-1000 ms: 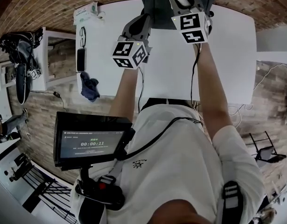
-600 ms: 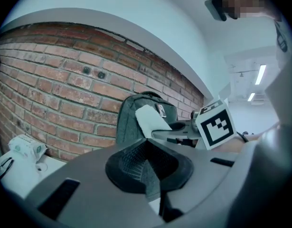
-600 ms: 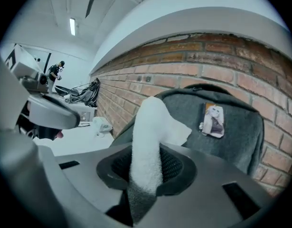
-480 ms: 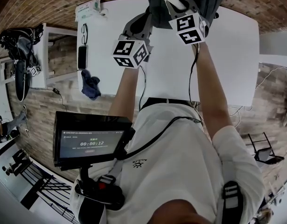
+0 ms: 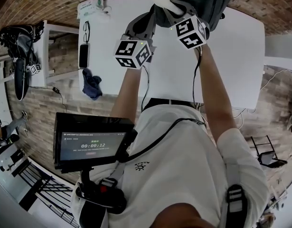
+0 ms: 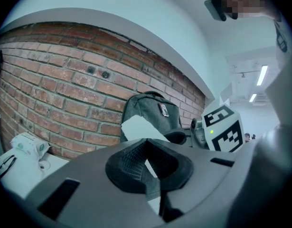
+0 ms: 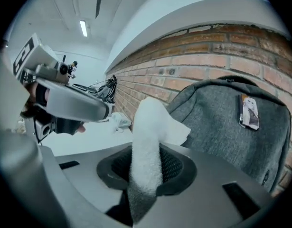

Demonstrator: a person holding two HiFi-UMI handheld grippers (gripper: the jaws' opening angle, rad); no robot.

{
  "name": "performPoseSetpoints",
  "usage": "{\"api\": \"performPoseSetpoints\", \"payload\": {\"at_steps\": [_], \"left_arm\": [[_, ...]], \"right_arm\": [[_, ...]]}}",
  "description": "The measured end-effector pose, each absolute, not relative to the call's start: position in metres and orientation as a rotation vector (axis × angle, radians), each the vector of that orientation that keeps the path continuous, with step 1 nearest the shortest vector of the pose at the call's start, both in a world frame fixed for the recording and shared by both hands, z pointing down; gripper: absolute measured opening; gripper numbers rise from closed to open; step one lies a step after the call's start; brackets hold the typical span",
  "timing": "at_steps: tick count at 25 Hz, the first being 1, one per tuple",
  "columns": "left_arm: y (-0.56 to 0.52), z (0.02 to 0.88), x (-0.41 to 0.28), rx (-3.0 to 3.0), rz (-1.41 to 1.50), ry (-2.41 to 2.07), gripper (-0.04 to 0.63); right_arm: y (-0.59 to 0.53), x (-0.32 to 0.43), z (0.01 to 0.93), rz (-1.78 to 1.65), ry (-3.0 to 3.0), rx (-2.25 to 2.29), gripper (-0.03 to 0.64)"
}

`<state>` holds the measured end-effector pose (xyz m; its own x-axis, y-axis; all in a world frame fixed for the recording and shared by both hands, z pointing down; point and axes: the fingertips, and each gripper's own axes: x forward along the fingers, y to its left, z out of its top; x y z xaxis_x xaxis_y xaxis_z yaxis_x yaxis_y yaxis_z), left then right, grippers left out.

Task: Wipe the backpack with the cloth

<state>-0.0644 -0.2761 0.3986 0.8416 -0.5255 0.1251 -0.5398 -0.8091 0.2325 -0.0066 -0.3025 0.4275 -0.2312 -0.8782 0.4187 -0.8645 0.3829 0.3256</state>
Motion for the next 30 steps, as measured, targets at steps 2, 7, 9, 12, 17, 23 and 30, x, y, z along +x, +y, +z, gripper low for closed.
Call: {"api": "performPoseSetpoints", "payload": {"at_steps": [2, 7, 9, 12, 17, 23, 30], "left_arm": [[-0.277, 0.4, -0.067, 2.758, 0.081, -0.82, 0.0], [-0.276, 0.403, -0.074, 2.748, 0.082, -0.841, 0.0], [-0.278, 0.403, -0.076, 2.745, 0.081, -0.852, 0.0], [-0.281, 0.402, -0.081, 2.74, 0.078, -0.872, 0.001], [-0.286, 0.399, -0.084, 2.735, 0.069, -0.886, 0.002], [-0.293, 0.407, -0.093, 2.707, 0.078, -0.886, 0.002], [-0.285, 0.41, -0.088, 2.723, 0.087, -0.841, 0.0]], "right_arm": [[-0.309, -0.008, 0.411, -0.061, -2.128, 1.523, 0.097], [-0.338, -0.007, 0.363, -0.205, -2.111, 1.579, 0.097], [-0.349, -0.006, 0.35, -0.26, -2.088, 1.588, 0.097], [-0.36, -0.008, 0.353, -0.266, -2.062, 1.544, 0.097], [-0.345, -0.024, 0.4, -0.168, -2.073, 1.421, 0.097], [-0.317, -0.051, 0.455, -0.098, -2.055, 1.317, 0.097], [-0.283, -0.063, 0.521, -0.007, -1.997, 1.218, 0.097]]}}
